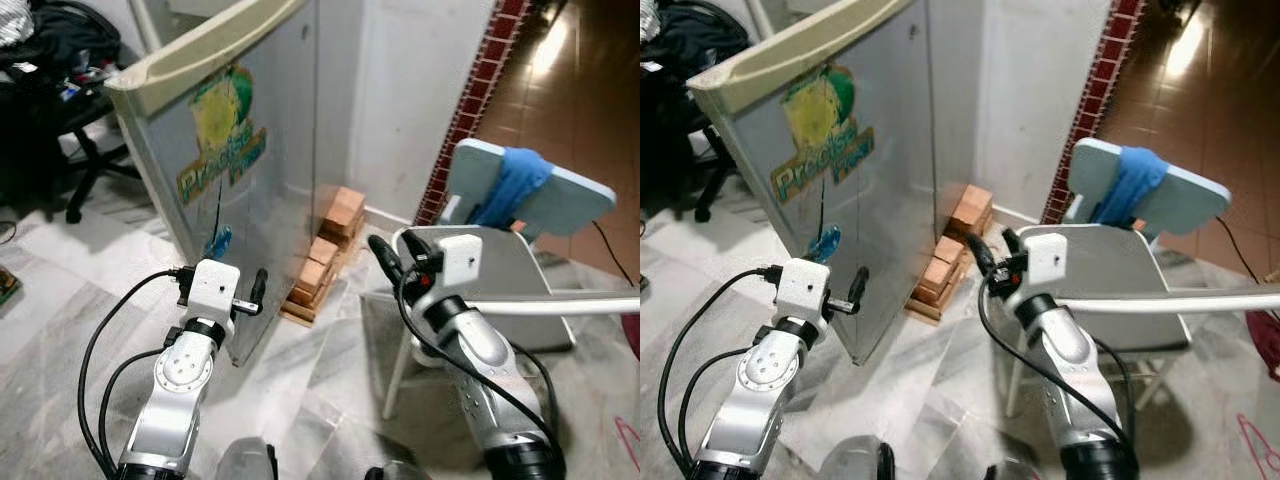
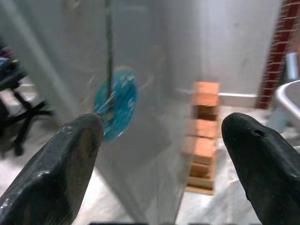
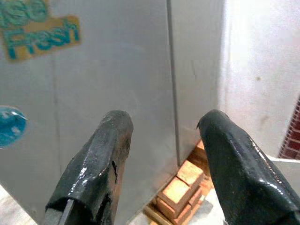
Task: Restocking fridge
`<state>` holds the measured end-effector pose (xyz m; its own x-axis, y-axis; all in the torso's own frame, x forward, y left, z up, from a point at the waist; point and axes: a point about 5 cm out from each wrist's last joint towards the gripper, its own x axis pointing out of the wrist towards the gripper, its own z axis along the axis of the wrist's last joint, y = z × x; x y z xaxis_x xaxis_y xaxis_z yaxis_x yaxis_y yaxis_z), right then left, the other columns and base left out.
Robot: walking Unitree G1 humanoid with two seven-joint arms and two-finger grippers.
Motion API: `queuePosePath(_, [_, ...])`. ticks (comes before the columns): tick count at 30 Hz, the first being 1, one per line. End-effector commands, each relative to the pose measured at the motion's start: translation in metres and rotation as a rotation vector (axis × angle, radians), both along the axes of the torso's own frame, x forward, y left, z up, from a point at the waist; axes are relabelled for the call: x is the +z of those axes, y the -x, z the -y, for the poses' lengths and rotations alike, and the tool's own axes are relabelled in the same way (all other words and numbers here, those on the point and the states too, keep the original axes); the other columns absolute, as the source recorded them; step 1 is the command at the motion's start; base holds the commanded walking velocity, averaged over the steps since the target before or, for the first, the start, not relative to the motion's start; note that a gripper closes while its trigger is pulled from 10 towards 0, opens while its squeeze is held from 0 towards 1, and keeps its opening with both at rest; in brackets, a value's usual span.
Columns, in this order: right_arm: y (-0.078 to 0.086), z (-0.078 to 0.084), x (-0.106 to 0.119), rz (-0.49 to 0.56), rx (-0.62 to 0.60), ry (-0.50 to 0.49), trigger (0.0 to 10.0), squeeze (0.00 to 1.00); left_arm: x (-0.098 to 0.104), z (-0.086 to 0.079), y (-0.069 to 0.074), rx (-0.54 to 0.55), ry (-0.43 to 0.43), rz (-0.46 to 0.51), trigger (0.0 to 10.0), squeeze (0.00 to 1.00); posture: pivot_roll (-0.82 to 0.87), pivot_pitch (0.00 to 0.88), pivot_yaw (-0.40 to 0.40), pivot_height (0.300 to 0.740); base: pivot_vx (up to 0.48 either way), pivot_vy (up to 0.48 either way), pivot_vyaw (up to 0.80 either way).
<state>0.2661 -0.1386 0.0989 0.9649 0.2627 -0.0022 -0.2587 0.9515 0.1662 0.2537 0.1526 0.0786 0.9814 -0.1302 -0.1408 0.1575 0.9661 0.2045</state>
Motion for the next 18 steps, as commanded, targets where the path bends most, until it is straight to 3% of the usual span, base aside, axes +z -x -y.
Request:
queuePosePath(1, [0.002, 0.004, -0.004, 0.001, -0.043, 0.015, 10.0, 0.0, -0.002, -0.002, 0.002, 0.013, -0.001, 0.001, 10.0, 0.0, 0.02, 0.085, 0.018, 0.74, 0.0, 0.48, 0.0])
queuePosePath(14, [-0.003, 0.019, -0.011, -0.019, -0.174, 0.026, 10.0, 0.0, 0.003, 0.003, -0.004, -0.001, 0.0, 0.039, 10.0, 0.0, 0.02, 0.062, 0.017, 0.74, 0.0, 0.48, 0.0])
queuePosePath(18, [0.003, 0.026, -0.018, -0.031, -0.196, 0.017, 10.0, 0.0, -0.002, 0.009, 0.003, -0.017, 0.003, 0.035, 10.0, 0.0, 0.03, 0.044, 0.009, 0.74, 0.0, 0.48, -0.63])
